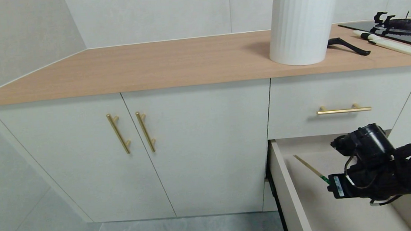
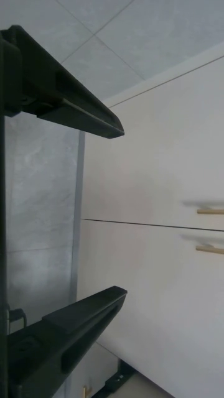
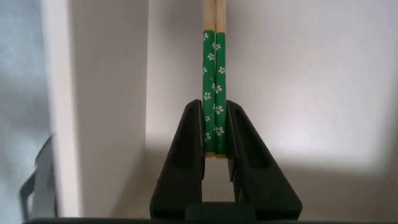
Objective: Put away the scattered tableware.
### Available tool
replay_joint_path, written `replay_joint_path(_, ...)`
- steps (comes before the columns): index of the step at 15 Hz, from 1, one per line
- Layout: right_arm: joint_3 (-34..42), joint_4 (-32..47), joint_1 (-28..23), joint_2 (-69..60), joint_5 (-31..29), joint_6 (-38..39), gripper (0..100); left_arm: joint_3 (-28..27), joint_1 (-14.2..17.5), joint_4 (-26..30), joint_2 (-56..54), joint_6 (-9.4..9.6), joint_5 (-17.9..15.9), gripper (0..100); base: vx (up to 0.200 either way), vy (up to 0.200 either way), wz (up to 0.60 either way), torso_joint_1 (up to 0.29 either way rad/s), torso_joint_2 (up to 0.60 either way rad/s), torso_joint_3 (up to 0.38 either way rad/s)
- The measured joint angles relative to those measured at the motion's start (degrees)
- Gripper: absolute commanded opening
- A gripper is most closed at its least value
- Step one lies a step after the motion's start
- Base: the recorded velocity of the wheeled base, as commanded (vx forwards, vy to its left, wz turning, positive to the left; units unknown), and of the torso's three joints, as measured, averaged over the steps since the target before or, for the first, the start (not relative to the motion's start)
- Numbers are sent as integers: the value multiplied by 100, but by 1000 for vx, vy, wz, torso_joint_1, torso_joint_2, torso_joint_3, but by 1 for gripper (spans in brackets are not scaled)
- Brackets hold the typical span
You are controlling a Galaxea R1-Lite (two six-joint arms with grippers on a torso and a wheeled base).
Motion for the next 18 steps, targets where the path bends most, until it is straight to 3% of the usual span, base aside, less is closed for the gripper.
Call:
replay_joint_path(2,228,-602,26,418,-40,2,0,0,0,0,0,-2,0,100,0,0,0,0,0,0)
replay_joint_path(14,408,-1577,63,1877,-492,5,0,0,0,2,0,0,0,100,0,0,0,0,0,0)
replay_joint_path(15,408,-1577,66,1907,-492,5,100,0,0,2,0,-2,0,100,0,0,0,0,0,0)
replay_joint_path(18,408,-1582,69,1943,-502,13,100,0,0,2,0,-2,-2,100,0,0,0,0,0,0)
